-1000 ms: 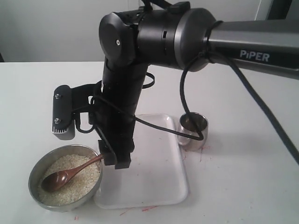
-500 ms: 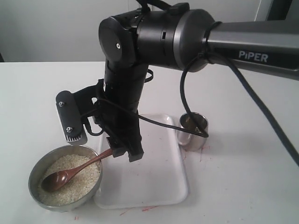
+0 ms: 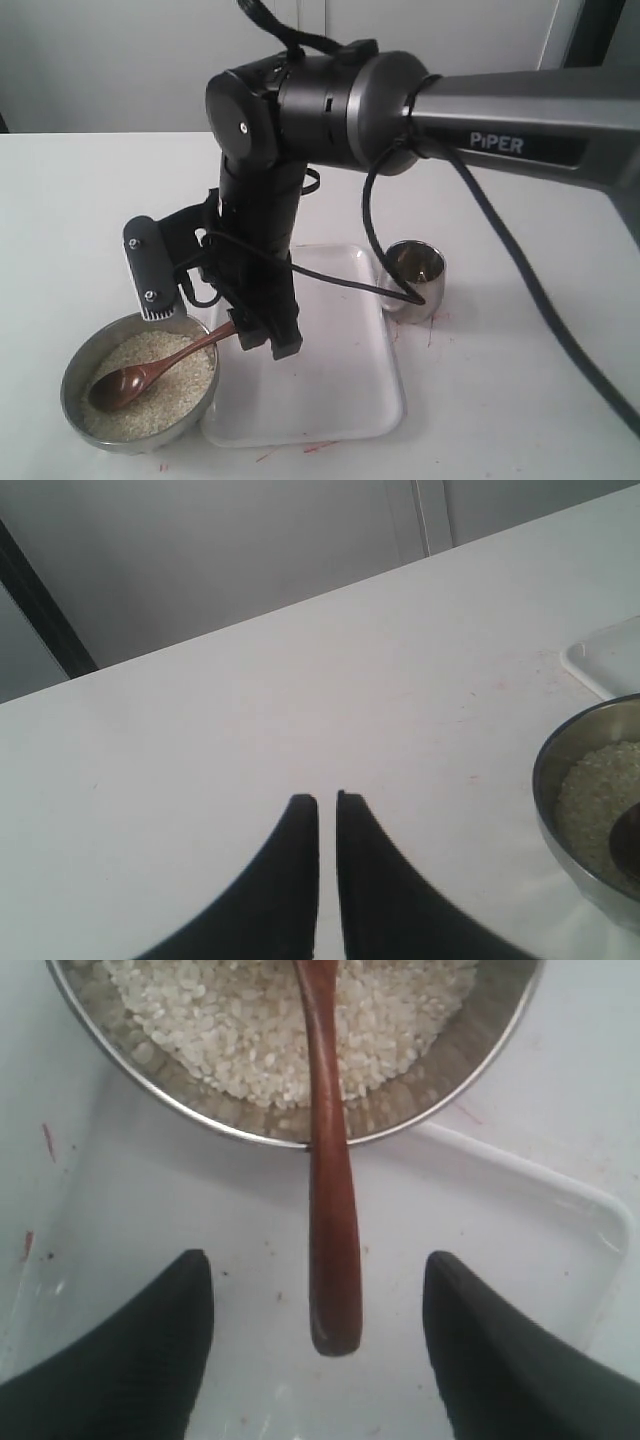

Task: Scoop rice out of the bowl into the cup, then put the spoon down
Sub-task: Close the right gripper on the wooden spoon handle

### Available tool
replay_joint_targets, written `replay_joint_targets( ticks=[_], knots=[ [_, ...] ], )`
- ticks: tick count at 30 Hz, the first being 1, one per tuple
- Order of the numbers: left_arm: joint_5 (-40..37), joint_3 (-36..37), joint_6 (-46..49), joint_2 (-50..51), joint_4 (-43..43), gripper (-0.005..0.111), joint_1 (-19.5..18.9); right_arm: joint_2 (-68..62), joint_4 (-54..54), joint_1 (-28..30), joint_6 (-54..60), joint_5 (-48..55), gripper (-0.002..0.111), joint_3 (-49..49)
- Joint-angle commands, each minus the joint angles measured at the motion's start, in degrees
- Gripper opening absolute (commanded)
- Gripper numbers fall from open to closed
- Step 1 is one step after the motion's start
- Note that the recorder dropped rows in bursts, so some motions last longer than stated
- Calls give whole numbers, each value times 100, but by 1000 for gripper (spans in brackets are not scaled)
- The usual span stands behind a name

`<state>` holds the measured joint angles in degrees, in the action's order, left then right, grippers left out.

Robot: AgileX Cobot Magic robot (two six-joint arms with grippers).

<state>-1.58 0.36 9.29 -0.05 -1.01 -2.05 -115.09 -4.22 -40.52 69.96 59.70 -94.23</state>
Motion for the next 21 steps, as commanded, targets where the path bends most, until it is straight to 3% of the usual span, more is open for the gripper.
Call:
replay_joint_targets(
  ticks=[1, 10, 21],
  knots=[
    [34, -36, -8, 5, 50, 14, 16, -157, 18, -9, 10, 9, 58, -30],
    [34, -36, -8, 5, 50, 14, 16, -423, 32, -9, -122, -182, 58, -30],
    [34, -36, -8, 5, 50, 14, 16, -467, 32, -9, -190, -201, 47, -30]
  ],
)
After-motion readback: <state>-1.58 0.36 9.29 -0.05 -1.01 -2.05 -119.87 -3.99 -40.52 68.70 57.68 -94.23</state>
